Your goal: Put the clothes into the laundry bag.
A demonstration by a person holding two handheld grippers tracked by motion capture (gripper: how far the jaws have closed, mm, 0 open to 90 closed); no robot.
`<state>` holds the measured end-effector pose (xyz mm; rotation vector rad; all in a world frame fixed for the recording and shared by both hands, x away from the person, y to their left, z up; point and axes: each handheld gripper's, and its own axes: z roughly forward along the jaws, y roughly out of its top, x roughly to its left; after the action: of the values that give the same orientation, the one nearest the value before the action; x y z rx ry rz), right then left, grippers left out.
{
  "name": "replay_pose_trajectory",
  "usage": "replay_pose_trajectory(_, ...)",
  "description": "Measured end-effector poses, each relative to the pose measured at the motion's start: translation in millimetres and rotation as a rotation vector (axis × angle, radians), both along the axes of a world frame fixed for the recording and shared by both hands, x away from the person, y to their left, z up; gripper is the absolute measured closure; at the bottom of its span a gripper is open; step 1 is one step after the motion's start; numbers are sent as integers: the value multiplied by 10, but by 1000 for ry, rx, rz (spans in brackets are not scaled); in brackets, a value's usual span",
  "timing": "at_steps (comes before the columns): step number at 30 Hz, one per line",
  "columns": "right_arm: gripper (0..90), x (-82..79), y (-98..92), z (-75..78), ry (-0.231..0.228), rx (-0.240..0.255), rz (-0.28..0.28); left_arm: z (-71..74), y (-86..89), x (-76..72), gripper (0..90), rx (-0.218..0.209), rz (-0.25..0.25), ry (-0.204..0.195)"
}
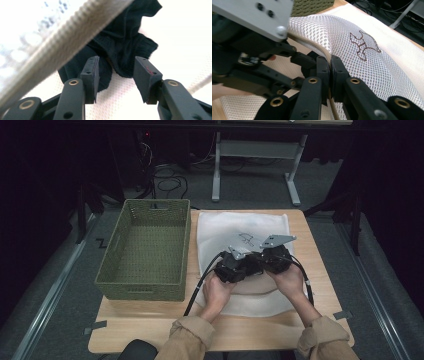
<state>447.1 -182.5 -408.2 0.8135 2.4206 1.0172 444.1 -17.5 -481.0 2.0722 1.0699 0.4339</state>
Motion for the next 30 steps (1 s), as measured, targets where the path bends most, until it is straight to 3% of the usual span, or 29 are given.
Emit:
replay_pose_trajectory(7, 879, -9, 10, 28, -15, -3, 2, 131, 91, -135, 530, -4, -39, -11)
replay_pose_trajectory(20, 878, -27, 6, 44, -15, -5, 0, 372, 256, -365, 525, 30, -103, -40)
replay_pose_trajectory(30, 876, -65, -22, 22, -18, -9, 8, 503, 361, -526, 489, 30, -103, -71)
